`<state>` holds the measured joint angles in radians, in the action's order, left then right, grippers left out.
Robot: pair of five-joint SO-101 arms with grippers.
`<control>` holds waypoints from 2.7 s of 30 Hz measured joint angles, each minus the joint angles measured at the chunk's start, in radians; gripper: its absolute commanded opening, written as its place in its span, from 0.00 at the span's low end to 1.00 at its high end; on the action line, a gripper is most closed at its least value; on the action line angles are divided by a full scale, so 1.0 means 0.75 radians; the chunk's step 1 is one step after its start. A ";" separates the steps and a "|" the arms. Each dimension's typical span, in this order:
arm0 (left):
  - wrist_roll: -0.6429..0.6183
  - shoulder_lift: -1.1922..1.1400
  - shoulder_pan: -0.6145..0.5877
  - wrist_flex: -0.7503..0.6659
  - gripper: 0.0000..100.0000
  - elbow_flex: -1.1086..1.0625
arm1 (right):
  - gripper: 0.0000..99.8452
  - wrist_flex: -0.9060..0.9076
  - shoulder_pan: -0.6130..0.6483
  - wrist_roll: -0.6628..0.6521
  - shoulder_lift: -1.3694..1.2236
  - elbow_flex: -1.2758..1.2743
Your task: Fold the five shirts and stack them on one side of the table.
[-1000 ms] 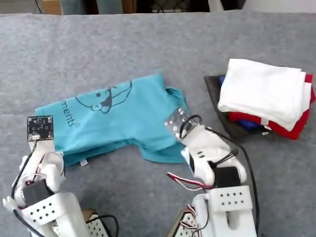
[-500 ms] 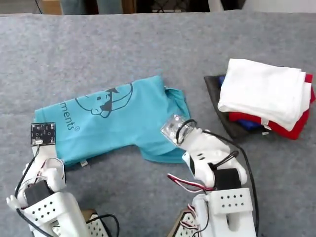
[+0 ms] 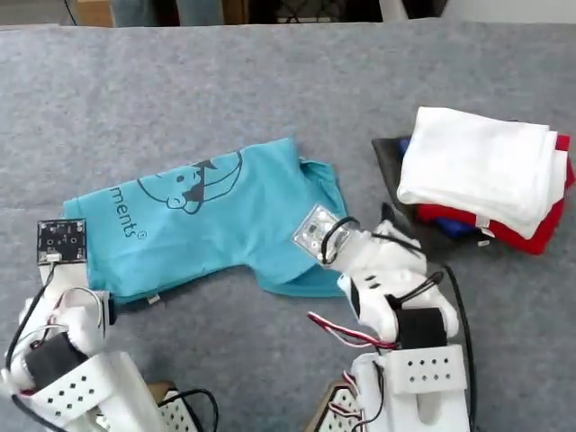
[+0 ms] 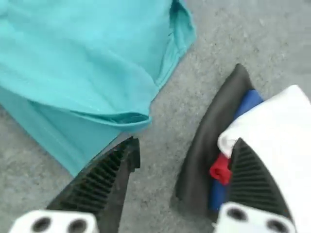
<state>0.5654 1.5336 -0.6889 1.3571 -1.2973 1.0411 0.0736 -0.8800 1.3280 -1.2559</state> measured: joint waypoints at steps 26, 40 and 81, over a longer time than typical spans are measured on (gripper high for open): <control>-0.423 -0.970 0.076 -0.123 0.07 0.790 | 0.03 0.360 0.010 0.110 -0.679 0.853; -0.595 -2.034 0.274 -0.810 0.04 0.976 | 0.01 0.466 0.260 0.567 -2.344 2.150; -0.745 -1.731 0.348 -1.031 0.03 0.671 | 0.01 0.925 0.325 0.640 -3.374 3.836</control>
<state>0.0069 0.2355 -0.4281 0.5838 -0.7940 1.7346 0.3176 -0.3997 -1.2022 1.6210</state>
